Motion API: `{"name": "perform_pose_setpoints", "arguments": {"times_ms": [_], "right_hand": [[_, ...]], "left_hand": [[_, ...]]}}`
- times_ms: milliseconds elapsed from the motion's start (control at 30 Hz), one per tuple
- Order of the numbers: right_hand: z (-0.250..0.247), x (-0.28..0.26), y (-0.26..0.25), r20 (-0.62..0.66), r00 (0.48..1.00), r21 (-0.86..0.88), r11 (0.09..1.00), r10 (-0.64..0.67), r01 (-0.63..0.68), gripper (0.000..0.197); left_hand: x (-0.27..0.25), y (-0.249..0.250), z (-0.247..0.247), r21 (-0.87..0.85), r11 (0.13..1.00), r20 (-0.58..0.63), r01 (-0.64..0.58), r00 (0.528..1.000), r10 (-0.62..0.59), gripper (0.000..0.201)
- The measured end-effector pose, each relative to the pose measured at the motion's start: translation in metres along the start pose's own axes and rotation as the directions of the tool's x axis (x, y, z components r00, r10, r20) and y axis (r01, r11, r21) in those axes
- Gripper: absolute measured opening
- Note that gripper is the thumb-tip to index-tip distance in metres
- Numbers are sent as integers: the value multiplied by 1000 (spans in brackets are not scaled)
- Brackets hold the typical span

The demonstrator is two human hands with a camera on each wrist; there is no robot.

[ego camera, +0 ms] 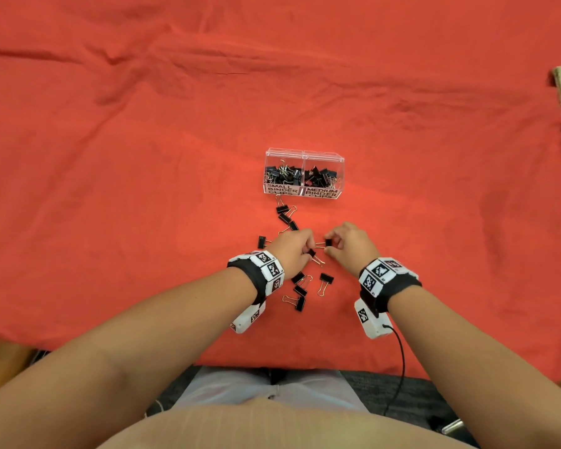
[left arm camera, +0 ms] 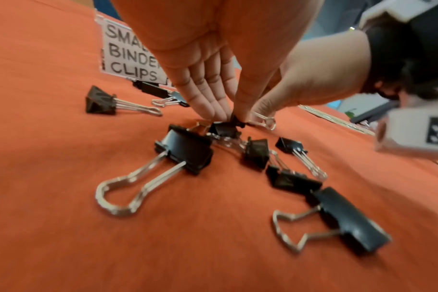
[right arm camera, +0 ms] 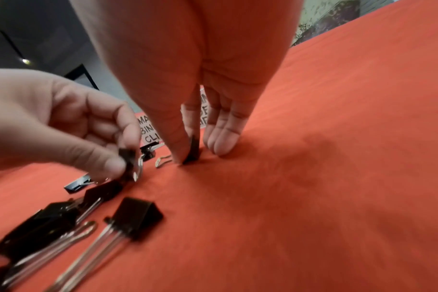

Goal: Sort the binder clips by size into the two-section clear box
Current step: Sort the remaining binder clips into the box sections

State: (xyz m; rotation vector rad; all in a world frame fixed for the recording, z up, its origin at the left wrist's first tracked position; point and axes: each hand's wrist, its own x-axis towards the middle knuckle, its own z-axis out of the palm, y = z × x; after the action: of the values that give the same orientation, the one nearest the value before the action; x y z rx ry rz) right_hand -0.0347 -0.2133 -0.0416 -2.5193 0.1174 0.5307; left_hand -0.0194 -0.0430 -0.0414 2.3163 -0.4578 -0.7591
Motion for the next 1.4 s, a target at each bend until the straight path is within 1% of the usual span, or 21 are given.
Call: {"name": "perform_pose_setpoints", "arguments": {"times_ms": [100, 200, 300, 400, 500, 567, 633, 700, 767, 833, 900, 967, 1000, 1033, 1067, 1167, 1233, 1300, 1400], "right_hand": [[1, -4, -2, -31, 999, 58, 998, -9, 11, 10], [-7, 0, -6, -47, 998, 130, 991, 34, -28, 8], [-28, 12, -11, -173, 979, 232, 971, 105, -63, 8], [-52, 32, -17, -286, 948, 265, 962, 141, -63, 7], [-70, 52, -24, -313, 936, 263, 962, 158, -75, 5], [-77, 63, -29, -324, 935, 228, 971, 144, -71, 5], [-81, 72, -35, -335, 934, 186, 980, 125, -64, 10], [-81, 78, -40, -319, 942, 163, 985, 108, -58, 19], [-78, 80, -45, -309, 948, 160, 987, 82, -33, 25], [-69, 74, -53, -313, 950, 116, 993, 14, 24, 25], [-52, 63, -61, -243, 966, 49, 994, -88, 102, 22], [-27, 51, -64, -88, 980, -29, 984, -180, 178, 21], [-15, 47, -64, -14, 980, -71, 978, -197, 195, 21], [-5, 44, -63, 35, 981, -107, 975, -192, 195, 22], [4, 42, -61, 57, 984, -129, 976, -170, 177, 24], [19, 38, -58, 34, 994, -130, 985, -107, 110, 36], [25, 37, -57, -8, 996, -105, 991, -87, 86, 37], [29, 35, -56, -32, 996, -73, 994, -78, 76, 28], [28, 33, -56, -66, 996, 33, 997, -66, 68, 14]], "left_hand": [[7, 6, -15, -63, 998, -114, 12, 993, -19, 12], [22, 18, -39, -73, 997, -225, -7, 974, -10, 11], [46, 30, -62, -47, 999, -312, 9, 950, -24, 11], [68, 37, -80, -58, 998, -357, 36, 932, -54, 12], [78, 38, -85, -52, 997, -329, 58, 942, -72, 17], [76, 34, -85, -54, 997, -319, 49, 946, -64, 19], [67, 26, -83, -70, 997, -334, 31, 941, -52, 16], [55, 15, -82, -47, 998, -339, 33, 940, -47, 14], [41, 0, -80, 2, 999, -312, 48, 949, -45, 13], [27, -15, -77, 53, 996, -268, 72, 962, -56, 15], [13, -28, -74, 97, 990, -208, 99, 975, -77, 13], [2, -41, -69, 158, 978, -141, 139, 983, -117, 14], [-2, -47, -66, 190, 968, -116, 165, 983, -145, 18], [-5, -53, -64, 217, 957, -94, 190, 980, -173, 23], [-8, -57, -61, 238, 949, -77, 205, 978, -192, 29], [-15, -63, -51, 278, 942, -41, 191, 981, -187, 39], [-17, -62, -46, 315, 933, -50, 172, 985, -165, 36], [-15, -60, -45, 313, 937, -54, 155, 988, -145, 30], [-10, -55, -51, 216, 969, -68, 121, 992, -109, 16]]}}
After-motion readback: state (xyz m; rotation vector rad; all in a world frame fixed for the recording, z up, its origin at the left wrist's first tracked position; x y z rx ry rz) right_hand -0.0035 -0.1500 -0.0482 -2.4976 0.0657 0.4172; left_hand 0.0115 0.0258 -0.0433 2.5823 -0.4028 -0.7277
